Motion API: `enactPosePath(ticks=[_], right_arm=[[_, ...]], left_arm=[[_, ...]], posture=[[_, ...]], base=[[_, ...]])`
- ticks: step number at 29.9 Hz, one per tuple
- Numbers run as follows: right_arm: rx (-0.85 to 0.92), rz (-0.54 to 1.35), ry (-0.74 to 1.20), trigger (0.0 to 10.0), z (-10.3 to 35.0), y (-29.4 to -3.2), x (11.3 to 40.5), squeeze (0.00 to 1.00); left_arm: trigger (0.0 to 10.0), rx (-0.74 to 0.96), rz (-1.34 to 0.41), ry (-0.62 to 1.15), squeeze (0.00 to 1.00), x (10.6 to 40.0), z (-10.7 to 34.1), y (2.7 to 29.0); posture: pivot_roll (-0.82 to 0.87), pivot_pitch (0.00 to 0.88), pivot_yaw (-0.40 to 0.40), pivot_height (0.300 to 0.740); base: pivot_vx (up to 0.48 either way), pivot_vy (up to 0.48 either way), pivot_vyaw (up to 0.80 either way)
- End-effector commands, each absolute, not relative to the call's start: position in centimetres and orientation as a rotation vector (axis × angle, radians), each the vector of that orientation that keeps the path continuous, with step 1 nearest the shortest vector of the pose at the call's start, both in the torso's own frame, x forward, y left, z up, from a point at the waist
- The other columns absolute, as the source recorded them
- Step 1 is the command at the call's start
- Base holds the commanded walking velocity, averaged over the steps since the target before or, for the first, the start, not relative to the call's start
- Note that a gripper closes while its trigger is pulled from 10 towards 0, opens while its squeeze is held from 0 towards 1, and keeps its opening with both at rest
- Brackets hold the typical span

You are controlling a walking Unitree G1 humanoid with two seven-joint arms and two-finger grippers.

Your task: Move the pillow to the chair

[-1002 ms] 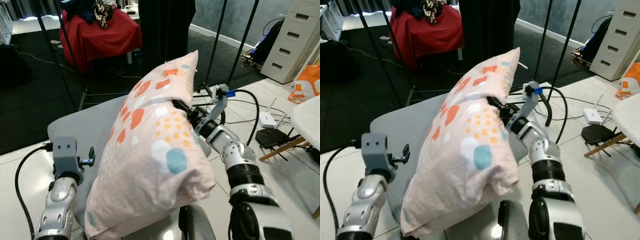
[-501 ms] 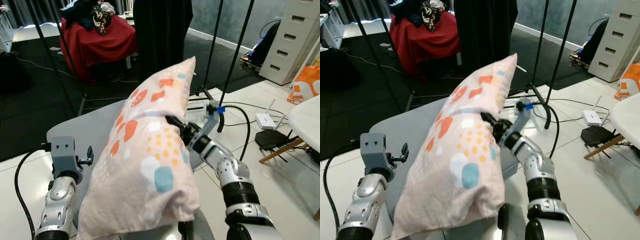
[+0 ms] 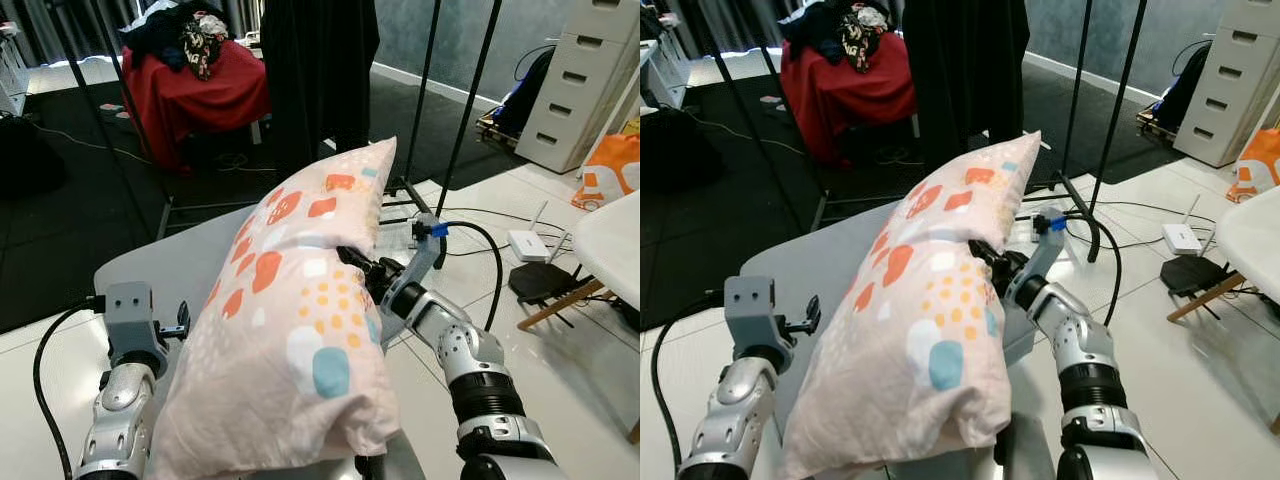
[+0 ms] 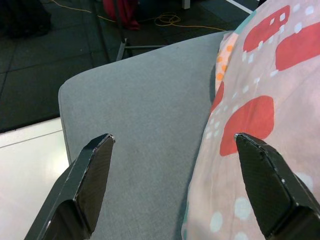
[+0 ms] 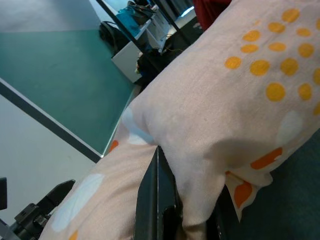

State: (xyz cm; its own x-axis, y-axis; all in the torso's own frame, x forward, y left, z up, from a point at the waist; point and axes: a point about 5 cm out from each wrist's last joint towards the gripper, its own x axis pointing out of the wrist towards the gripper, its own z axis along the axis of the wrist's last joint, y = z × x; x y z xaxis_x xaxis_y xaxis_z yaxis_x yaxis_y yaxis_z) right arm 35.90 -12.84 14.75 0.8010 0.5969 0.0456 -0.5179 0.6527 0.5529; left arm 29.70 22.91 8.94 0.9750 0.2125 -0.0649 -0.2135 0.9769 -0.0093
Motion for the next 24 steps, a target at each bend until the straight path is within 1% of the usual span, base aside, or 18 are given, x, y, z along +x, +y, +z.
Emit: enactPosePath(ticks=[1, 4, 10, 17, 18, 24], right_arm=[[0.585, 0.642, 0.121, 0.0, 15.19, -12.45, 35.91, 0.00], [0.586, 0.643, 0.122, 0.0, 15.15, -12.41, 35.84, 0.00], [0.587, 0.644, 0.122, 0.0, 15.13, -12.37, 35.82, 0.00], [0.592, 0.648, 0.117, 0.0, 15.22, -12.08, 35.83, 0.00], [0.594, 0.644, 0.119, 0.0, 15.06, -12.14, 35.73, 0.00], [0.597, 0.640, 0.125, 0.0, 14.87, -12.18, 35.57, 0.00]], left_arm=[[10.0, -0.017, 0.213, 0.088, 0.00, 29.27, 8.16, 22.93], [10.0, -0.014, 0.210, 0.091, 0.00, 29.21, 8.09, 22.93], [10.0, -0.012, 0.209, 0.092, 0.00, 29.20, 8.09, 22.93], [10.0, 0.000, 0.211, 0.092, 0.00, 29.03, 8.20, 23.44], [10.0, 0.002, 0.213, 0.094, 0.00, 28.91, 8.14, 23.54], [10.0, 0.003, 0.216, 0.097, 0.00, 28.68, 8.00, 23.59]], posture=[[-0.12, 0.000, 0.012, 0.568], [-0.12, 0.000, 0.012, 0.577], [-0.12, 0.000, 0.012, 0.582], [-0.10, 0.000, 0.024, 0.605], [-0.10, 0.000, 0.021, 0.615], [-0.09, 0.000, 0.015, 0.638]], base=[[0.000, 0.000, 0.00], [0.000, 0.000, 0.00], [0.000, 0.000, 0.00], [0.000, 0.000, 0.00], [0.000, 0.000, 0.00], [0.000, 0.000, 0.00]])
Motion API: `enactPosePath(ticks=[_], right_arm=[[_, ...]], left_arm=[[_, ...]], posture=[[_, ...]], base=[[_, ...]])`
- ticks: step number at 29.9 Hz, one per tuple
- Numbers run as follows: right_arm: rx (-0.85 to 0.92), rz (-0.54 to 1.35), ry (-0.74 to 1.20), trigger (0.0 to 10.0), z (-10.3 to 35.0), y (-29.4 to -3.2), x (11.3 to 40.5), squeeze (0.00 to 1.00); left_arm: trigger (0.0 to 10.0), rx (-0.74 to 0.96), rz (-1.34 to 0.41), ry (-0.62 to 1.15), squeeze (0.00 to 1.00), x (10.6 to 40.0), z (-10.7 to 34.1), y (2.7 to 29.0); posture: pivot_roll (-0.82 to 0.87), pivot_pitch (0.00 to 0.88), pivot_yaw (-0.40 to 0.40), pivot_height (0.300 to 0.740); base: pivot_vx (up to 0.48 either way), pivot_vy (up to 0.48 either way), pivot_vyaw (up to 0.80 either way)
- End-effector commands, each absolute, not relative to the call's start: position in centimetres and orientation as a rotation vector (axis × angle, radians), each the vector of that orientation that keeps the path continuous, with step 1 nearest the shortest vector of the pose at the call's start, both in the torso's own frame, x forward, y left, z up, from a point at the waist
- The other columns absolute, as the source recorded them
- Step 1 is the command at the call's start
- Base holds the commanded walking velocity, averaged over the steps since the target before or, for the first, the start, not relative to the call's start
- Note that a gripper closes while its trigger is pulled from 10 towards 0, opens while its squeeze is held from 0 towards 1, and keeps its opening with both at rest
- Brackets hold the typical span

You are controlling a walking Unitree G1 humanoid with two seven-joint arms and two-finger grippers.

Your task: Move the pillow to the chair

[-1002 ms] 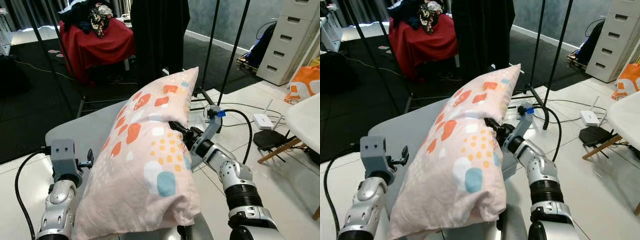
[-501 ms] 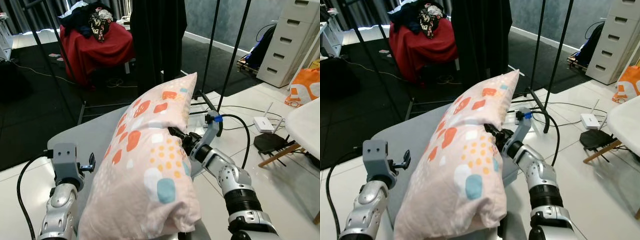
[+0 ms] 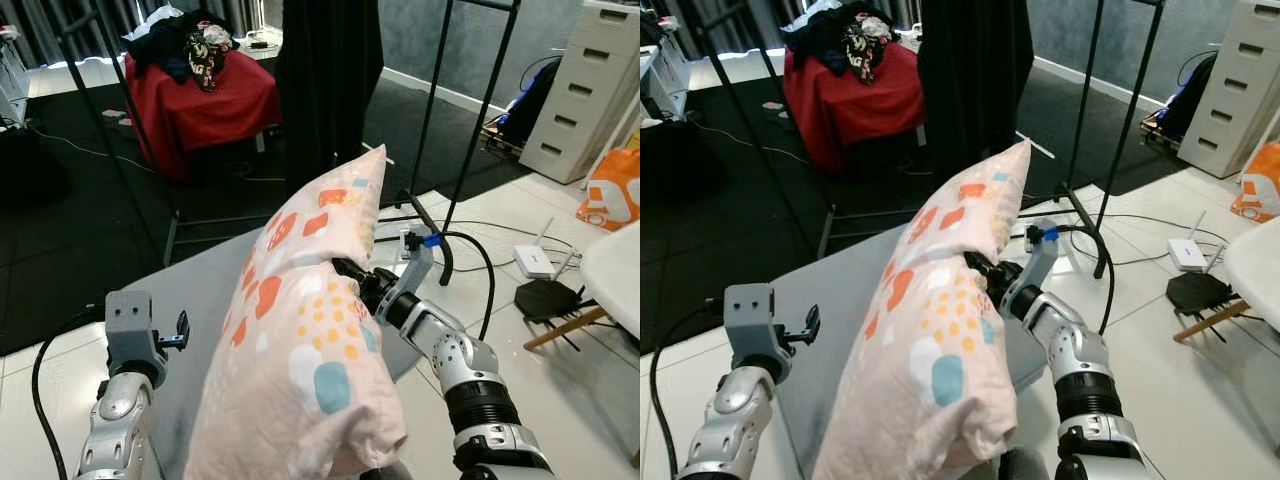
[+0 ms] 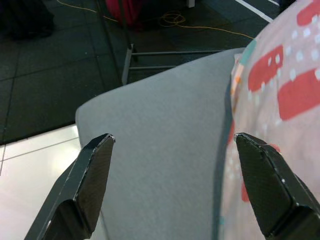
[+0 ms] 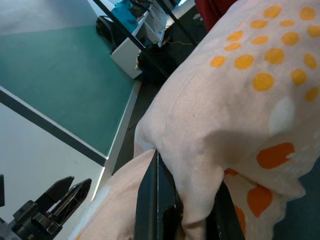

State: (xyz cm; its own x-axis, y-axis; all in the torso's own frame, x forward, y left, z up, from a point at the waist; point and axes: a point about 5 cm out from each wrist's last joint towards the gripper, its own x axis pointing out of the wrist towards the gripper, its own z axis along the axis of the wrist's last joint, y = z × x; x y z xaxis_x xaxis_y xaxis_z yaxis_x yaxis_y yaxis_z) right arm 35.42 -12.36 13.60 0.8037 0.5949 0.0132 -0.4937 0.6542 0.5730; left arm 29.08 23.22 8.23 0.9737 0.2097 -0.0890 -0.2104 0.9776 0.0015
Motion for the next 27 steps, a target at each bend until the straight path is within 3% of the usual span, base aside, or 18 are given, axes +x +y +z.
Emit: enactPosePath(ticks=[1, 27], right_arm=[[0.597, 0.640, 0.125, 0.0, 14.9, -12.2, 35.6, 0.00], [0.583, 0.589, 0.172, 0.0, 13.4, -13.0, 35.5, 0.00]], left_arm=[[10.0, 0.003, 0.216, 0.097, 0.00, 28.7, 8.0, 23.6], [10.0, 0.000, 0.255, 0.195, 0.00, 27.0, 5.2, 24.2]], posture=[[-0.09, 0.000, 0.015, 0.638], [-0.11, 0.000, 0.011, 0.727]], base=[[0.000, 0.000, 0.00], [0.000, 0.000, 0.00]])
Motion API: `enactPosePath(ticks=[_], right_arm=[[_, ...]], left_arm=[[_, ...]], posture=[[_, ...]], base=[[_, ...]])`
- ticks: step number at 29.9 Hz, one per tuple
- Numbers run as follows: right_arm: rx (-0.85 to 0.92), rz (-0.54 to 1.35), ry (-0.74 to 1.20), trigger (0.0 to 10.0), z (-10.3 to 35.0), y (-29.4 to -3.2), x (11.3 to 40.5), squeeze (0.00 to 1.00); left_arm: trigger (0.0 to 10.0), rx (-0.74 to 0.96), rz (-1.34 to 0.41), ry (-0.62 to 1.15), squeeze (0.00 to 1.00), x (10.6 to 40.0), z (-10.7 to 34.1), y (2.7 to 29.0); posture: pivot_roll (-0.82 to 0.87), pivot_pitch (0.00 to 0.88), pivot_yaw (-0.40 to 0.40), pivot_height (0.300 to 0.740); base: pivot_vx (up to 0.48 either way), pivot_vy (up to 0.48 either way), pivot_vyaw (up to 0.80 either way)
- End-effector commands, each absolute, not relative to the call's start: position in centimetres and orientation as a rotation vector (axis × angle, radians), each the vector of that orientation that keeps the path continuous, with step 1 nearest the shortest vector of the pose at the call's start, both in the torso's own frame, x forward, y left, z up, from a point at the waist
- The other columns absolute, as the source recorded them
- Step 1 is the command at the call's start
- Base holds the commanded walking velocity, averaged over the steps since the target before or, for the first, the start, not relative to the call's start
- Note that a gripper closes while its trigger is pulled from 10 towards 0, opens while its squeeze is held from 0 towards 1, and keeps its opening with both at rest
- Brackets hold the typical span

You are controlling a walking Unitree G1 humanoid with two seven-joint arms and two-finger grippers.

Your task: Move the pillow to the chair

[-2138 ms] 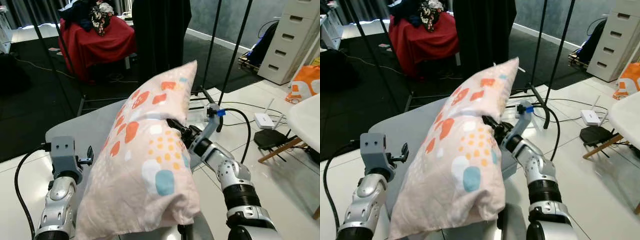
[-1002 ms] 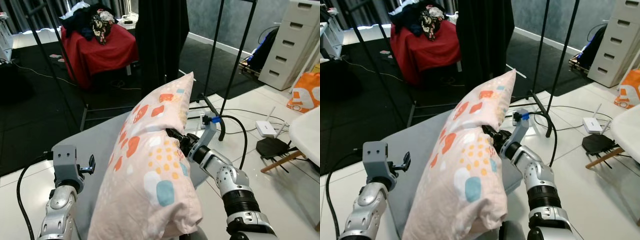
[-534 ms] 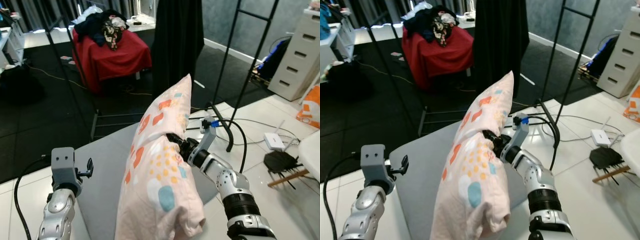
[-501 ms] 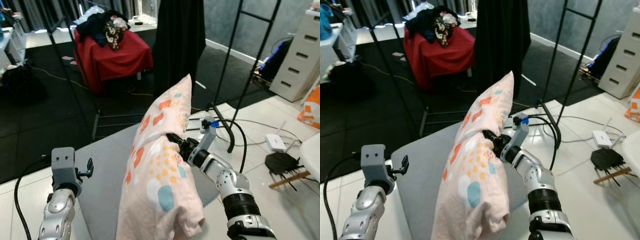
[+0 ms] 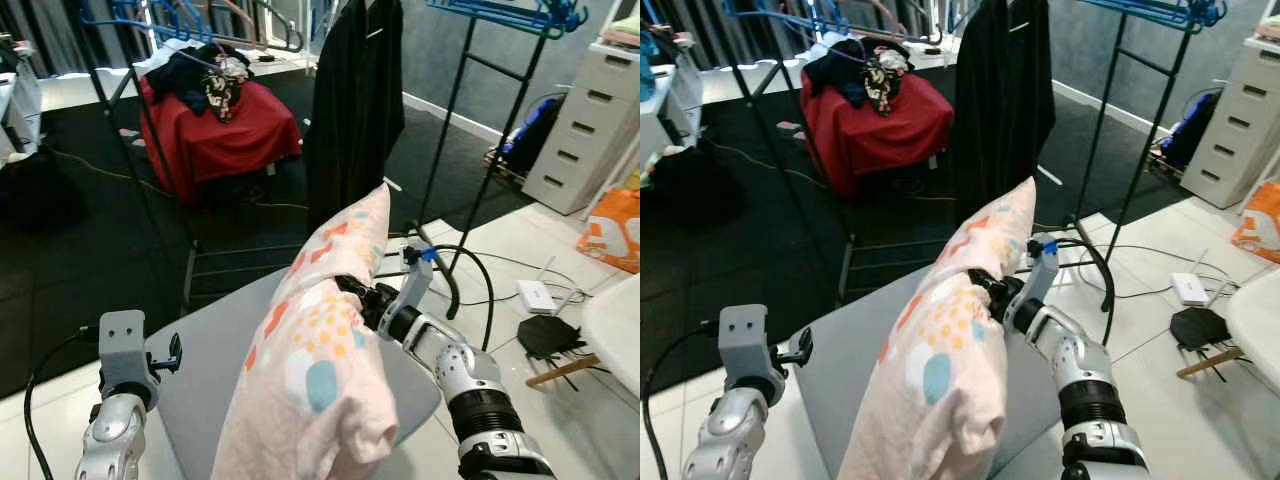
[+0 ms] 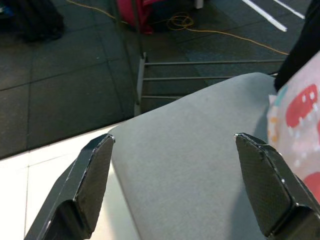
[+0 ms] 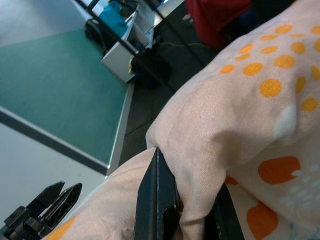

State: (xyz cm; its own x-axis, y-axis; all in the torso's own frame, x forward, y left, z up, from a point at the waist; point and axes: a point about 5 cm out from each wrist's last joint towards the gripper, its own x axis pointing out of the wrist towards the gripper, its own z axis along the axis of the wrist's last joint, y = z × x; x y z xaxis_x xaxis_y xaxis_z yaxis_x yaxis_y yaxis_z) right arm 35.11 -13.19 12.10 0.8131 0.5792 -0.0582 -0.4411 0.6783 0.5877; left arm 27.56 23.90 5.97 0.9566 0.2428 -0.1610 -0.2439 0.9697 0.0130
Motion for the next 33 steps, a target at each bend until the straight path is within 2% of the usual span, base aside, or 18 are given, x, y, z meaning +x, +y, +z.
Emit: enactPosePath(ticks=[1, 2, 3, 33], right_arm=[[0.580, 0.586, 0.166, 2.3, 13.4, -13.0, 35.5, 0.00], [0.578, 0.585, 0.162, 2.3, 13.5, -13.0, 35.5, 0.00], [0.576, 0.580, 0.159, 10.0, 13.5, -13.0, 35.5, 0.00], [0.556, 0.561, 0.212, 10.0, 12.2, -12.9, 35.6, 0.00]], left_arm=[[10.0, 0.001, 0.253, 0.203, 0.00, 27.0, 5.0, 24.2], [10.0, 0.002, 0.251, 0.209, 0.00, 26.9, 4.8, 24.1], [10.0, 0.003, 0.250, 0.213, 0.00, 26.8, 4.7, 24.1], [10.0, -0.011, 0.263, 0.233, 0.00, 26.1, 3.7, 23.4]], posture=[[-0.11, 0.000, 0.013, 0.732], [-0.11, 0.000, 0.013, 0.737], [-0.10, 0.000, 0.010, 0.737], [-0.08, 0.000, -0.029, 0.737]], base=[[0.000, 0.000, 0.00], [0.000, 0.000, 0.00], [0.000, 0.000, 0.00], [0.000, 0.000, 0.00]])
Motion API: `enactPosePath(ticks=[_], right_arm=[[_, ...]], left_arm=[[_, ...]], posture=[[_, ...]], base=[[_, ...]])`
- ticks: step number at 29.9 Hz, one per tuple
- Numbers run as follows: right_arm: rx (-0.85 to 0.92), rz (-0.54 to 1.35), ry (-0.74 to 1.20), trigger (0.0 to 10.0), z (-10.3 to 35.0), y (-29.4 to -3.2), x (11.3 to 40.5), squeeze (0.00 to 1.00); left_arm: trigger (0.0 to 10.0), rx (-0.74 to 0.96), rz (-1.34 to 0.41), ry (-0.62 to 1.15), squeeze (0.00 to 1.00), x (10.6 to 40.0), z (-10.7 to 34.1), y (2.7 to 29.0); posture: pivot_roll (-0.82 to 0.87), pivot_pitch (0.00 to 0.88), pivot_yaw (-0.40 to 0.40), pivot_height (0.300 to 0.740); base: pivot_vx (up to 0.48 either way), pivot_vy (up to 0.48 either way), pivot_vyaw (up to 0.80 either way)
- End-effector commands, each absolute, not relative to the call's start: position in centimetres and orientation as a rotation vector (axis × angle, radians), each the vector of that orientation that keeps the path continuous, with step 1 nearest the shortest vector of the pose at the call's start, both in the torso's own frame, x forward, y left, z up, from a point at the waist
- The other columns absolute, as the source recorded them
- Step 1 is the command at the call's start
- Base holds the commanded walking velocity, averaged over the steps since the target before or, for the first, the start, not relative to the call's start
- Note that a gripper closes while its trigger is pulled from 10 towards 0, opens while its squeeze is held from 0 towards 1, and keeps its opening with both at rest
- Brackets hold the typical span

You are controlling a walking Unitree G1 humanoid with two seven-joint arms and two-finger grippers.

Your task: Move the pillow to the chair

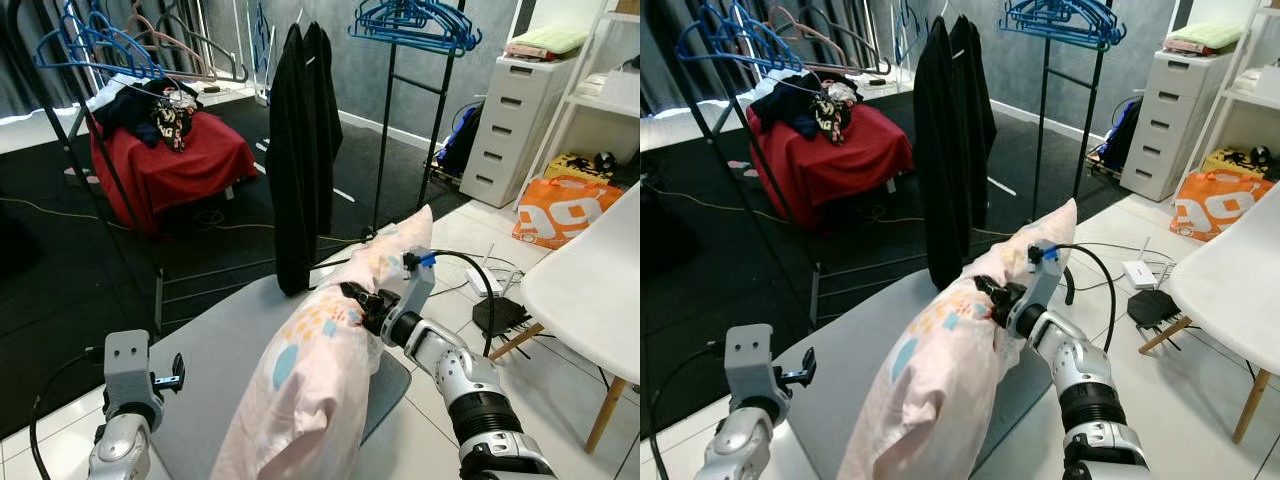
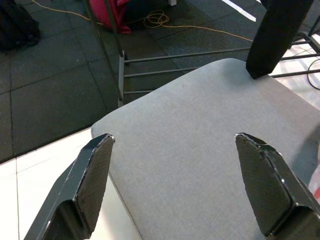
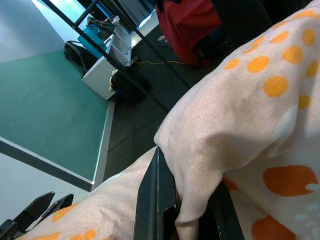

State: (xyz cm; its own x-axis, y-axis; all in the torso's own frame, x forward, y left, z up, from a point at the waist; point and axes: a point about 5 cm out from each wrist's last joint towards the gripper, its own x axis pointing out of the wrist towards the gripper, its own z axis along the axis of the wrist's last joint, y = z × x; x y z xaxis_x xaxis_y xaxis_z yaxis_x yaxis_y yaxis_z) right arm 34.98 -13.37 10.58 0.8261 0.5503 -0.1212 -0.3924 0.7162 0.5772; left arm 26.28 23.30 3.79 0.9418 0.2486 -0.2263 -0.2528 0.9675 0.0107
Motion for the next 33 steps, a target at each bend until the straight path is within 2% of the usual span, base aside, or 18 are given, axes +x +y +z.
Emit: enactPosePath(ticks=[1, 17, 33], right_arm=[[0.555, 0.560, 0.215, 10.0, 12.06, -12.91, 35.53, 0.00], [0.558, 0.584, 0.226, 10.0, 11.74, -12.48, 35.29, 0.00], [0.541, 0.583, 0.227, 10.0, 11.89, -12.65, 35.51, 0.00]], left_arm=[[10.0, -0.011, 0.263, 0.233, 0.00, 26.09, 3.70, 23.47], [10.0, -0.009, 0.265, 0.237, 0.00, 25.82, 3.46, 23.27], [10.0, -0.007, 0.267, 0.238, 0.00, 25.86, 3.43, 23.39]], posture=[[-0.08, 0.000, -0.027, 0.737], [-0.08, 0.000, -0.054, 0.737], [-0.09, 0.000, -0.037, 0.737]], base=[[0.000, 0.000, 0.00], [0.000, 0.000, 0.00], [0.000, 0.000, 0.00]])
